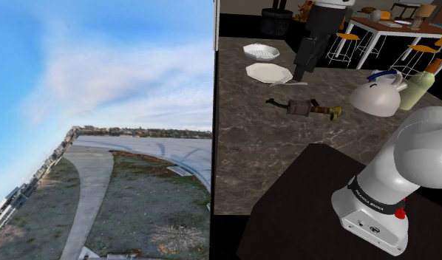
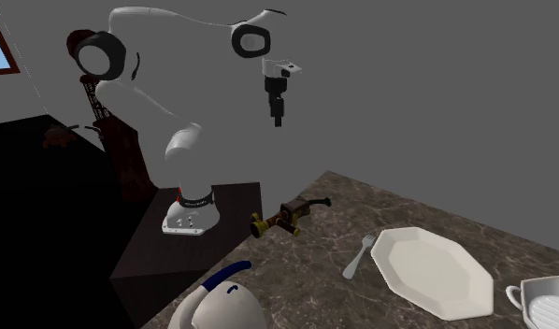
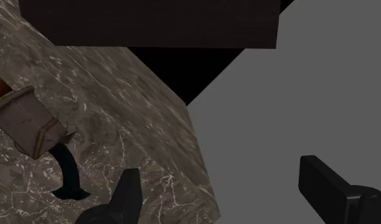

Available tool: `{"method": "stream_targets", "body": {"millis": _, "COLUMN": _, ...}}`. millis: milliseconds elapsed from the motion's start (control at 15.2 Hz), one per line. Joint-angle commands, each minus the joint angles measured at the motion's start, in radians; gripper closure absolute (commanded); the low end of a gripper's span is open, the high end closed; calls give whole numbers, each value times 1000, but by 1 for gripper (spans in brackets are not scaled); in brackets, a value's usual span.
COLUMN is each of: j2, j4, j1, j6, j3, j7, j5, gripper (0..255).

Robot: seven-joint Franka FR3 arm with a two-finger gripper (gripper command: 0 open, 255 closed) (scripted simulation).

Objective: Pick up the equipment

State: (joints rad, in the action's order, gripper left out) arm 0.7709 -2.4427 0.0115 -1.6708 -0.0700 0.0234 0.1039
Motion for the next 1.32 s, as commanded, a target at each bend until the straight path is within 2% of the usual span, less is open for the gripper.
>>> {"method": "stream_targets", "body": {"millis": 0, "j2": 0, "j4": 0, "j1": 0, "j6": 0, "j3": 0, "j7": 0, "j5": 0, "gripper": 0}}
{"method": "stream_targets", "body": {"millis": 660, "j2": -70, "j4": -160, "j1": -101, "j6": -198, "j3": 109, "j7": 145, "j5": -175, "gripper": 0}}
{"method": "stream_targets", "body": {"millis": 1254, "j2": -238, "j4": -213, "j1": -214, "j6": -421, "j3": 216, "j7": 248, "j5": -348, "gripper": 0}}
